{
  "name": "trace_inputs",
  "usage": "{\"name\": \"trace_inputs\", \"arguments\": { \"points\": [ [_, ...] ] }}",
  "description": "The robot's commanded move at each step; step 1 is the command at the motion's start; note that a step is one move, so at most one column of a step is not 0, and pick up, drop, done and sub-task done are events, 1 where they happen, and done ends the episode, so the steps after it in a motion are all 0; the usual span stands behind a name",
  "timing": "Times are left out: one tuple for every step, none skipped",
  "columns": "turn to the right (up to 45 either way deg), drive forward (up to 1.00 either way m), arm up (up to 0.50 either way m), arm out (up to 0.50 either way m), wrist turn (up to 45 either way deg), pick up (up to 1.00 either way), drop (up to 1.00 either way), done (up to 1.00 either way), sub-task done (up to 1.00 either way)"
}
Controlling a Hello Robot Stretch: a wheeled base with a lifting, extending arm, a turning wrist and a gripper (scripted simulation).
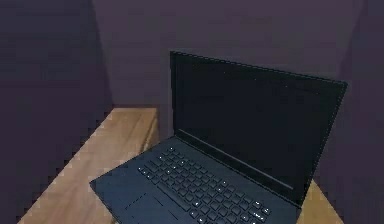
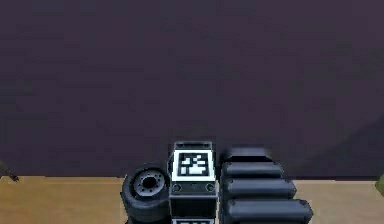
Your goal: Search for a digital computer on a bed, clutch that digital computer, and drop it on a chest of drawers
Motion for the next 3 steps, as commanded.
{"name": "trace_inputs", "arguments": {
  "points": [
    [0.0,0.35,0.0,0.0,0.0,0.0,0.0,0.0,0.0],
    [45.0,0.0,0.0,0.0,0.0,0.0,0.0,0.0,0.0],
    [45.0,0.0,0.0,0.0,0.0,0.0,0.0,0.0,0.0]
  ]
}}
